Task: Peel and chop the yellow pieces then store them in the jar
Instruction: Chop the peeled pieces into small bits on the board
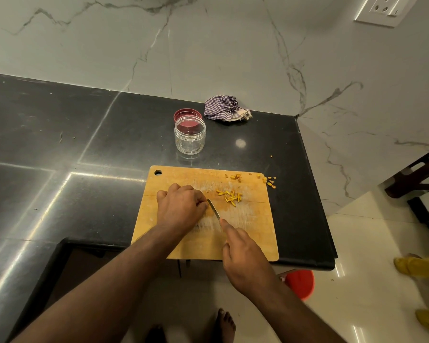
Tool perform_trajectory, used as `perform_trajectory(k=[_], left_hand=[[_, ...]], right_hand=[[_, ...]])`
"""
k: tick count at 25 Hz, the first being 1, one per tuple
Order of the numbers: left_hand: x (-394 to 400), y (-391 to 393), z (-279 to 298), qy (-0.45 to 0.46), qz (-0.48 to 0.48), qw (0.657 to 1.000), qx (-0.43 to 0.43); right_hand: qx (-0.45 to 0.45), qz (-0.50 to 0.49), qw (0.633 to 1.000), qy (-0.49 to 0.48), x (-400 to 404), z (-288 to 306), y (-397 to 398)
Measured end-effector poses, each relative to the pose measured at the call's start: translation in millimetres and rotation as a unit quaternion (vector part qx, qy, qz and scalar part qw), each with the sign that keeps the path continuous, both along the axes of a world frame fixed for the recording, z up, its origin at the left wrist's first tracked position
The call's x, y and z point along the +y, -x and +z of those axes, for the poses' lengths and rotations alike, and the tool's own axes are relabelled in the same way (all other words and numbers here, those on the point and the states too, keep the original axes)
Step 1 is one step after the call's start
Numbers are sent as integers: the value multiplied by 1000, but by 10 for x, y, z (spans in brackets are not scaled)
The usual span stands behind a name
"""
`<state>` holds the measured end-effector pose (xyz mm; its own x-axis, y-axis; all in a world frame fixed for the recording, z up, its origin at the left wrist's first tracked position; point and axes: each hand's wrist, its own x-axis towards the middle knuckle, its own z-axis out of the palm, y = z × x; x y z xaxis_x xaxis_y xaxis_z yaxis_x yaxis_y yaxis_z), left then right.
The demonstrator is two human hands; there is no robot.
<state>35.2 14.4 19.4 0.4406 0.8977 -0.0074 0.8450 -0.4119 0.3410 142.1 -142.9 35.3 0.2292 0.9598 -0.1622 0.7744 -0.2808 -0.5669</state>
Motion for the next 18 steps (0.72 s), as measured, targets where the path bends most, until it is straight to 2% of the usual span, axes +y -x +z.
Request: perform_trajectory(k=[6,13,18], left_hand=[[-13,-15,8,2,20,1000,-4],[-52,-18,9,-2,30,1000,1],[-59,-13,10,0,30,1000,-1]], right_hand=[[-15,17,1000,19,42,-36,8],[16,-5,1000,-12,-140,32,-11],[4,5,1000,-12,-6,32,25]])
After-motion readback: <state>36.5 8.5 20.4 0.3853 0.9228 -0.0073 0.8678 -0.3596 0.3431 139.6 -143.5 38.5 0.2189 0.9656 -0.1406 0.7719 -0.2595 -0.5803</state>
